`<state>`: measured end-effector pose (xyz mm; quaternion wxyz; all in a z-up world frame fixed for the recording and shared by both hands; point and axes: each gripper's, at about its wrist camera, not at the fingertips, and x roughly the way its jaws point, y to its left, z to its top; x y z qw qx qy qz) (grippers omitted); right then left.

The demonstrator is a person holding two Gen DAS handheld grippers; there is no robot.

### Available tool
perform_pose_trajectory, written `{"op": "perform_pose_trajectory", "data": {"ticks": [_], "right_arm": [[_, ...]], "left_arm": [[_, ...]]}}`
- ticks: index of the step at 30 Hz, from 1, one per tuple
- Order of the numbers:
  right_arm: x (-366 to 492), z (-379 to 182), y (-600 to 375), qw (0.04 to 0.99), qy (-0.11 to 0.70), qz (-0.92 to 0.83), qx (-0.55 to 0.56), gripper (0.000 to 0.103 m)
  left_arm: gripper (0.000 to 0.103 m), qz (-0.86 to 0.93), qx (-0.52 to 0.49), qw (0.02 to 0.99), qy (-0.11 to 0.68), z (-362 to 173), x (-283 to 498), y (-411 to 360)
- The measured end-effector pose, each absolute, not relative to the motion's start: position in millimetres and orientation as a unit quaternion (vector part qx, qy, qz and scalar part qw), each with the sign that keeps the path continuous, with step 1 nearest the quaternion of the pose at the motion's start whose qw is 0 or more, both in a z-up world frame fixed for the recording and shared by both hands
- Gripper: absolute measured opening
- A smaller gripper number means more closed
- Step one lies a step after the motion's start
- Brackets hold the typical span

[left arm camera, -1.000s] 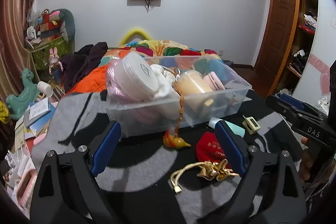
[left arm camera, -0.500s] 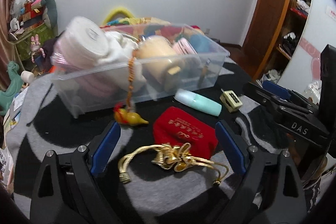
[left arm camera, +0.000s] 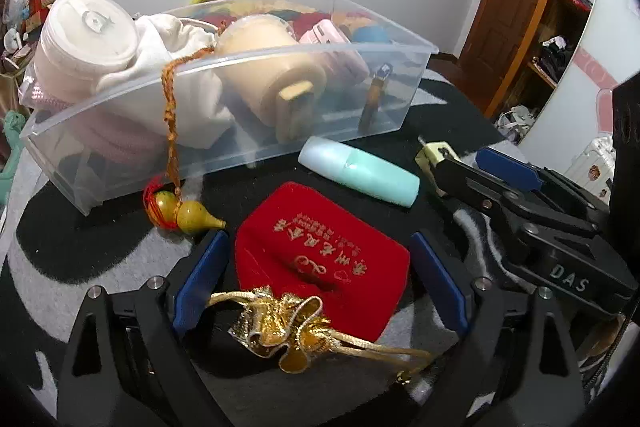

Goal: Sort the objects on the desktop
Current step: 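Grasp the red gold-tied pouch with the left tool while the right tool grasps the cream dotted tile, then carry the red pouch and dotted tile to the bin and open both tools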

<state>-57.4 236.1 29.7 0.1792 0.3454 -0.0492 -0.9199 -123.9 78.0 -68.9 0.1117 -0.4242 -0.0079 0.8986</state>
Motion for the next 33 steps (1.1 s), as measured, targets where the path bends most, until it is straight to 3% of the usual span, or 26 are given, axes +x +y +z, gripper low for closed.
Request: {"op": "perform_pose_trajectory", "data": {"ticks": [3,7,12,17,20,33], "right_arm": [[-58,27,229,0.182,-0.034,-0.916,0.356,0.047],[-58,25,223,0.175,-0.02,-0.915,0.363,0.039],[-56,25,222,0.178,-0.013,-0.916,0.36,0.022],[-51,30,229,0.176,-0.038,-0.922,0.343,0.022],[-49,33,229,0.181,-0.048,-0.923,0.337,0.022],[-38,58,236,0.2,-0.094,-0.927,0.305,0.022]], "left_arm": [[0.094,0.901,-0.42,0.106,0.013,-73,-122,83],[0.093,0.904,-0.415,0.097,0.024,-74,-120,87],[0.071,0.911,-0.402,0.092,0.011,-74,-117,84],[0.038,0.909,-0.4,0.113,0.01,-71,-115,89],[0.027,0.91,-0.397,0.118,0.01,-69,-113,90],[0.026,0.937,-0.342,0.066,-0.034,-36,-108,68]]}}
